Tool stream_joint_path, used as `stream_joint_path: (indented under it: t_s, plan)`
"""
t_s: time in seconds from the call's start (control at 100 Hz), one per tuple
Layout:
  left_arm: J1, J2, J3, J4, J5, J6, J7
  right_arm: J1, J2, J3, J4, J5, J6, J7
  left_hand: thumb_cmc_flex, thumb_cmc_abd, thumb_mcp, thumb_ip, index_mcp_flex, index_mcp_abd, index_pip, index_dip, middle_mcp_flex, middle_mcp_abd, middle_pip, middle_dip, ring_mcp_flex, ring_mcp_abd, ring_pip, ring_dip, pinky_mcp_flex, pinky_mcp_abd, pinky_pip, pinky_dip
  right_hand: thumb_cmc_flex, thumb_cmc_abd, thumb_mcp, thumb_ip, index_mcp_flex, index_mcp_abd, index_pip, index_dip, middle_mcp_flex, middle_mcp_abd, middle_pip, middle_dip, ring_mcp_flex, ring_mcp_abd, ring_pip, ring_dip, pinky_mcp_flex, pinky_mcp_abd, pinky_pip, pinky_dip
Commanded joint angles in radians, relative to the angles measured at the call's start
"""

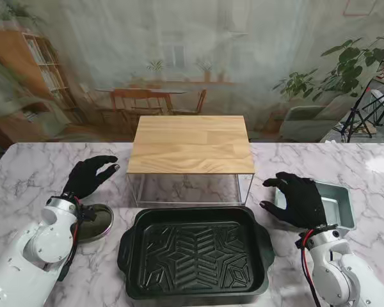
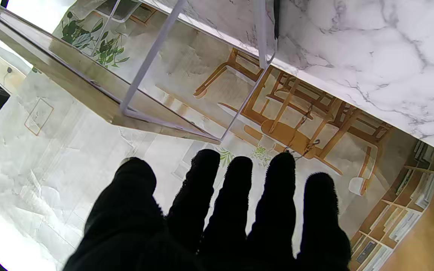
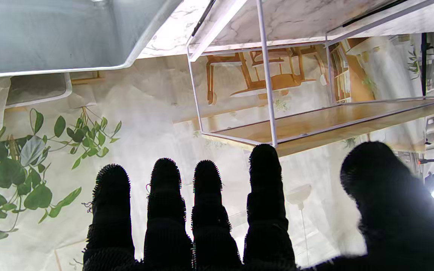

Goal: Stack the baking trays onto the shelf

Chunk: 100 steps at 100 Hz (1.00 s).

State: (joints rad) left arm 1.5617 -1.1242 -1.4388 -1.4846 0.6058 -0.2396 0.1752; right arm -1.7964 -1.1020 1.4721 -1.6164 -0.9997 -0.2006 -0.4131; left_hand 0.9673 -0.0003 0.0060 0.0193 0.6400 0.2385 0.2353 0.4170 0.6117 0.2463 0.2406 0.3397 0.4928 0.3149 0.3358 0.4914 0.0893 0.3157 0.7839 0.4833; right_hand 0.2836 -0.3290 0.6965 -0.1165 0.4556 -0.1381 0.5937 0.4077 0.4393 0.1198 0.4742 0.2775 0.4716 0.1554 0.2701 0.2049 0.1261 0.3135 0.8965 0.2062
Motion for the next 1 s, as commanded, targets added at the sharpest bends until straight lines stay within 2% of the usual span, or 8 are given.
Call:
stream_joint_path:
  t_s: [0.0,0.46,0.58,0.59,0.71,0.79,0.87,0.99]
  plan:
    - [-0.001,-0.001,0.001,0.001,0.0,-0.001,-0.013,0.001,-0.001,0.002,0.003,-0.003,-0.006,-0.003,0.036,0.043,-0.024,-0.009,-0.017,-0.017,0.004,-0.005,0.0,-0.015,0.014,0.009,-0.003,-0.008,0.014,0.006,-0.016,0.01,-0.002,0.016,0.023,0.016,-0.006,0.032,0.0,0.021,-0.019,0.008,-0.002,0.005,0.004,-0.002,-0.011,0.007,-0.043,0.006,-0.009,0.005,-0.011,0.019]
    - [0.011,-0.004,-0.019,-0.006,-0.003,-0.002,0.001,-0.02,0.017,0.036,0.002,-0.08,-0.019,0.021,0.036,0.043,-0.024,-0.009,-0.016,-0.016,0.003,-0.005,0.0,-0.015,0.015,0.009,-0.006,0.006,0.015,0.008,-0.016,0.01,-0.002,0.016,0.006,-0.008,-0.004,0.031,-0.011,0.017,-0.022,0.008,-0.011,0.003,-0.001,-0.004,-0.017,0.004,-0.049,0.004,-0.014,0.003,-0.019,0.02]
    - [0.006,-0.004,-0.015,-0.001,0.002,-0.005,0.002,-0.048,0.029,0.084,-0.009,-0.134,-0.037,0.047,0.037,0.043,-0.024,-0.009,-0.016,-0.016,0.003,-0.005,0.001,-0.015,0.015,0.009,-0.004,-0.001,0.015,0.007,-0.015,0.011,-0.001,0.017,-0.045,-0.05,0.01,0.023,-0.031,0.016,-0.031,0.005,-0.025,0.0,-0.009,-0.007,-0.026,0.0,-0.06,0.0,-0.022,0.024,-0.041,0.011]
    - [0.005,-0.004,-0.015,0.0,0.001,-0.005,0.002,-0.052,0.03,0.089,-0.012,-0.138,-0.036,0.052,0.036,0.043,-0.024,-0.009,-0.016,-0.016,0.003,-0.005,0.0,-0.016,0.015,0.009,-0.004,0.002,0.015,0.007,-0.015,0.011,-0.001,0.017,-0.078,-0.068,0.016,0.016,-0.039,0.018,-0.037,0.002,-0.029,0.0,-0.015,-0.01,-0.03,0.001,-0.066,-0.002,-0.026,0.038,-0.057,0.003]
    - [-0.001,-0.004,-0.008,0.008,-0.002,0.001,0.001,-0.108,0.043,0.148,-0.065,-0.191,-0.027,0.154,0.037,0.043,-0.024,-0.009,-0.016,-0.015,0.003,-0.005,0.0,-0.016,0.014,0.009,-0.007,0.005,0.014,0.008,-0.017,0.01,-0.003,0.016,-0.137,-0.098,-0.126,-0.011,-0.104,-0.009,-0.08,-0.011,-0.081,-0.007,-0.053,-0.025,-0.071,0.0,-0.107,-0.014,-0.061,0.106,-0.147,-0.061]
    - [-0.006,-0.004,-0.002,0.008,-0.005,0.003,-0.001,-0.126,0.05,0.175,-0.074,-0.22,-0.04,0.193,0.036,0.043,-0.025,-0.009,-0.016,-0.016,0.003,-0.005,0.001,-0.017,0.014,0.009,-0.005,-0.002,0.015,0.008,-0.016,0.009,-0.003,0.016,-0.216,-0.17,-0.056,-0.02,-0.132,-0.031,-0.112,-0.019,-0.101,-0.013,-0.074,-0.029,-0.084,0.002,-0.134,-0.019,-0.069,0.131,-0.207,-0.108]
    - [-0.011,-0.004,0.001,0.011,-0.001,0.003,0.0,-0.133,0.056,0.194,-0.075,-0.24,-0.048,0.229,0.036,0.043,-0.024,-0.009,-0.015,-0.017,0.004,-0.005,0.001,-0.016,0.014,0.009,-0.004,-0.002,0.014,0.007,-0.015,0.009,-0.002,0.016,-0.264,-0.211,0.01,-0.033,-0.174,0.004,-0.141,-0.028,-0.122,-0.01,-0.081,-0.028,-0.095,0.007,-0.153,-0.023,-0.077,0.14,-0.244,-0.136]
    - [-0.014,-0.004,0.003,0.015,-0.001,0.005,0.002,-0.122,0.064,0.197,-0.059,-0.273,-0.038,0.259,0.036,0.043,-0.024,-0.009,-0.015,-0.016,0.003,-0.005,0.001,-0.016,0.015,0.009,-0.005,0.002,0.015,0.008,-0.016,0.009,-0.002,0.016,-0.264,-0.259,0.036,-0.039,-0.235,0.045,-0.154,-0.021,-0.17,0.006,-0.064,-0.011,-0.09,0.021,-0.162,-0.024,-0.071,0.147,-0.272,-0.162]
